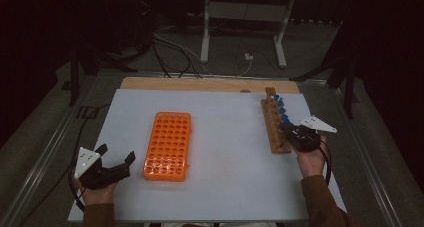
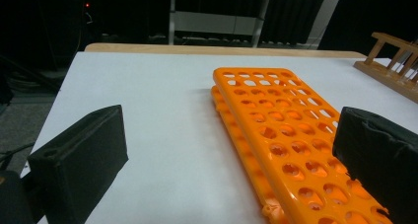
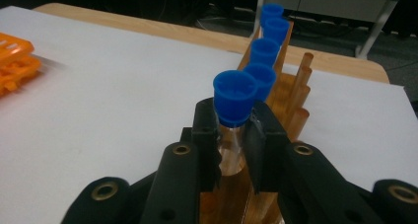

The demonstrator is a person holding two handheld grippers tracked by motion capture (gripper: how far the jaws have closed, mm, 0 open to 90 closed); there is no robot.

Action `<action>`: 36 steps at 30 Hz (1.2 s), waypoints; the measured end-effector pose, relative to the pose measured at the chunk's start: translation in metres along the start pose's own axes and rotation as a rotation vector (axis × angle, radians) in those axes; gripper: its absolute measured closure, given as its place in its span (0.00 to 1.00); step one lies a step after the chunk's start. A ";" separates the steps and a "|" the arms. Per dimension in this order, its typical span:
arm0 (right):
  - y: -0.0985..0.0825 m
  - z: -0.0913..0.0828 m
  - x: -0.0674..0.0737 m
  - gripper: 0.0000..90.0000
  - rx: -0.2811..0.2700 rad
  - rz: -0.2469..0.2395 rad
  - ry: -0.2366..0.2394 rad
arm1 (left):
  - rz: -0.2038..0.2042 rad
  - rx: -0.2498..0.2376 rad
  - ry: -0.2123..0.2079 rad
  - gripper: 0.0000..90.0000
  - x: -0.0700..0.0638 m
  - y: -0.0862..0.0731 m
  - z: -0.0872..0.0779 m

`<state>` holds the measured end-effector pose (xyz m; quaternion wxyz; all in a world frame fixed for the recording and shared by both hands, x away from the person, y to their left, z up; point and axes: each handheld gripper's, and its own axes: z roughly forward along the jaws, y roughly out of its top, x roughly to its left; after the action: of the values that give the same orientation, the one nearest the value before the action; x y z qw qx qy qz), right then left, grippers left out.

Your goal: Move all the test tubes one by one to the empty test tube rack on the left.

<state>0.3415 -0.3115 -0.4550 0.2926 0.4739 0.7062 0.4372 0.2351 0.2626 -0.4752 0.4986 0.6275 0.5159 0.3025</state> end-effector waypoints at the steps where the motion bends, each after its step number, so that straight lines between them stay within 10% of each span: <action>1: 0.000 0.000 0.000 0.85 0.000 0.000 0.000 | 0.000 0.000 0.000 0.01 0.000 0.000 0.000; 21: 0.040 -0.026 0.003 0.85 -0.081 -0.024 0.018 | 0.097 -0.041 -0.090 0.01 -0.030 0.025 0.002; 36: 0.047 -0.018 0.035 0.85 -0.079 -0.016 0.165 | 0.171 -0.034 -0.223 0.01 -0.080 0.052 0.038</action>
<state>0.3327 -0.2778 -0.4047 0.2555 0.4187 0.7138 0.5000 0.2646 0.1767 -0.4276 0.5359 0.6903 0.3966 0.2810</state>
